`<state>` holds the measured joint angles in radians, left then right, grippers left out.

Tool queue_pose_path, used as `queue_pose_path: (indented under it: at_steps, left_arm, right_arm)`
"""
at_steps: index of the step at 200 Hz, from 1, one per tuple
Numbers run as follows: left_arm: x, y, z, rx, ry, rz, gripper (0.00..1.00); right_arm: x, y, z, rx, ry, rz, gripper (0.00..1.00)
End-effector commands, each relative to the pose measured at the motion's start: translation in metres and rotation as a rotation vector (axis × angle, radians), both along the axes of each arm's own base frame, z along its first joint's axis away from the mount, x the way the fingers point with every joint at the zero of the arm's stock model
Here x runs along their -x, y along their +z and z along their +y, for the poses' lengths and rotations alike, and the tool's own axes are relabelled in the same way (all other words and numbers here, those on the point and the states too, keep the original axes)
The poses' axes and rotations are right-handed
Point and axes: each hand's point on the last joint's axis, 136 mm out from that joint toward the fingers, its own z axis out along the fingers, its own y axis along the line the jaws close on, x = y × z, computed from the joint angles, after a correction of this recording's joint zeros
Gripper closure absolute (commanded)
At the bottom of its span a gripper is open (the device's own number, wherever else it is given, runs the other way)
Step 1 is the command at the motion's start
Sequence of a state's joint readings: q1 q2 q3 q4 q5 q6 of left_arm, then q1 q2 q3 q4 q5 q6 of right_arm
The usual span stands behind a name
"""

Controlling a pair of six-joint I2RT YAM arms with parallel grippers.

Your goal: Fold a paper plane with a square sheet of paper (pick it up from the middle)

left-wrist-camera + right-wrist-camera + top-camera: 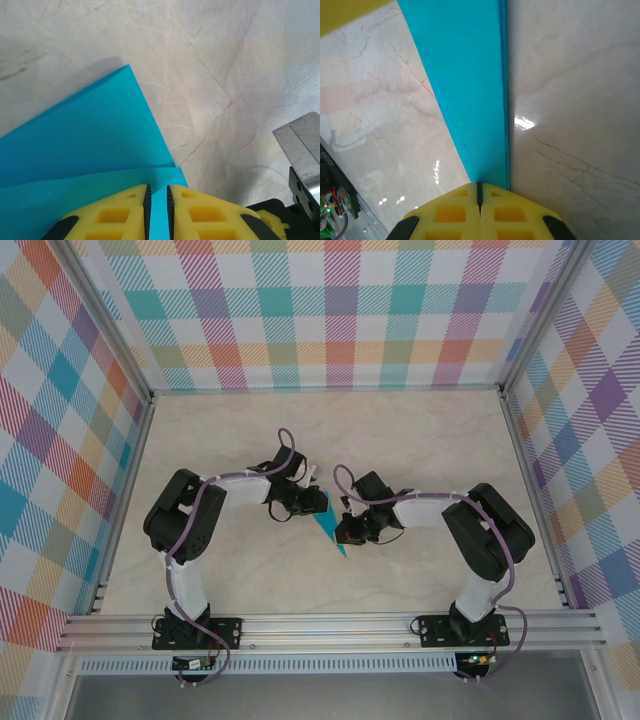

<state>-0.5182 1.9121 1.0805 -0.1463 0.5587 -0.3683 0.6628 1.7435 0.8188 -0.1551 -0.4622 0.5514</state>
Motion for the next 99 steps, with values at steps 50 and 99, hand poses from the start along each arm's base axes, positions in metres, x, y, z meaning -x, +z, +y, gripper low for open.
queue_pose_path:
  at_steps: [50, 99]
  left_arm:
    - [-0.015, -0.021, 0.012, -0.02, 0.015, -0.022, 0.82]
    - [-0.024, -0.029, 0.024, -0.032, 0.046, -0.023, 0.82]
  right_arm:
    - [0.05, -0.035, -0.042, 0.177, 0.025, 0.162, 1.0]
    - [0.061, -0.039, -0.051, 0.202, 0.029, 0.194, 1.0]
